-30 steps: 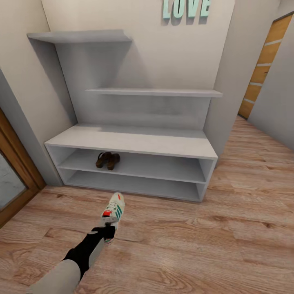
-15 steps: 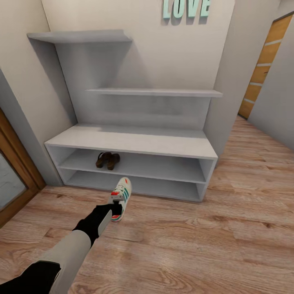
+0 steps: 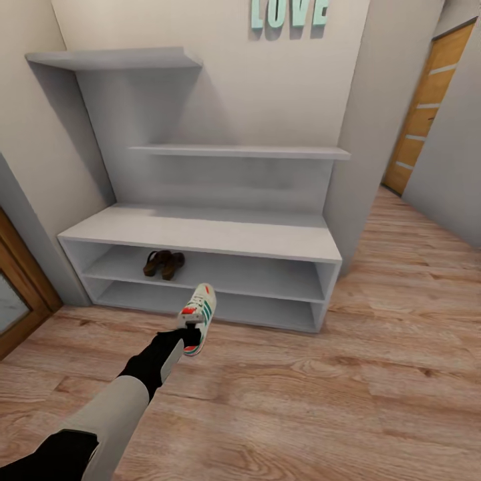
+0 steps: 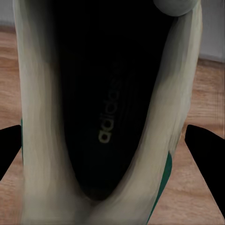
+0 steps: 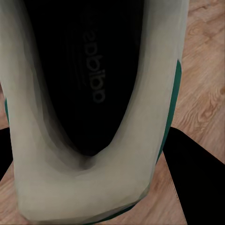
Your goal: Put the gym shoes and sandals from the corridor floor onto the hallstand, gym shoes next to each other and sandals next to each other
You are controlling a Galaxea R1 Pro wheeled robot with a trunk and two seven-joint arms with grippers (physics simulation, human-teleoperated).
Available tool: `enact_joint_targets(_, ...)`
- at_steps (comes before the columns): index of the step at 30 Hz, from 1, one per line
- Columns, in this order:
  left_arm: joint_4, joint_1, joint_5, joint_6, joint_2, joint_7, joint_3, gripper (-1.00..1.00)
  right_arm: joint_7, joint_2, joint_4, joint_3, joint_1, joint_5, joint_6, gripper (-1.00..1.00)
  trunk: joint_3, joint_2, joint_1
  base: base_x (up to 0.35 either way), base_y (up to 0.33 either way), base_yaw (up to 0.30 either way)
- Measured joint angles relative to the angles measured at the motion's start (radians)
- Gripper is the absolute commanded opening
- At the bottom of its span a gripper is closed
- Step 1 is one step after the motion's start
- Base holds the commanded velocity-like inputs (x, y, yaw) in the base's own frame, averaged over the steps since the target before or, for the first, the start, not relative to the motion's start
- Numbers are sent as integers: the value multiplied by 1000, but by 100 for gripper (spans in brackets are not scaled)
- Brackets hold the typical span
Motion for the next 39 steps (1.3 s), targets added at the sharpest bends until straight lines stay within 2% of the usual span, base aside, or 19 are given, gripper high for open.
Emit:
enact_joint_targets(5,-7,0,0,-2,1,-6,0,-100,0,0,0,0,0,0,0,-100,0,0,0,1,-65,0)
enact_joint_targets(9,-68,2,1,7,2,-8,0,-100,0,0,0,-1,0,0,0,-100,0,0,0,0,-10,0)
enact_joint_targets(13,-101,4,1,10,1,-8,0,-100,0,0,0,0,0,0,0,-100,-13,-28,15,0,-2,0)
enact_joint_targets(22,-110,3,2,19,0,-7,-40,-100,0,-1,0,0,0,0,0,-100,-51,-91,50,0,0,0)
enact_joint_targets(30,-116,-26,2,92,-8,-7,-53,-100,0,-2,0,-1,0,0,1,-100,-89,-147,80,0,0,0)
enact_joint_targets(32,-118,-50,1,112,-10,-7,-54,-100,0,-3,0,-1,0,0,1,-100,-98,-161,88,0,0,0)
enact_joint_targets(33,-118,-86,0,165,-11,-7,-54,-100,0,-5,0,-1,0,0,1,-100,-103,-168,92,0,0,0)
enact_joint_targets(39,-118,-95,2,189,-9,-4,-53,-100,0,-7,0,1,0,0,1,-100,-134,-175,98,0,0,0)
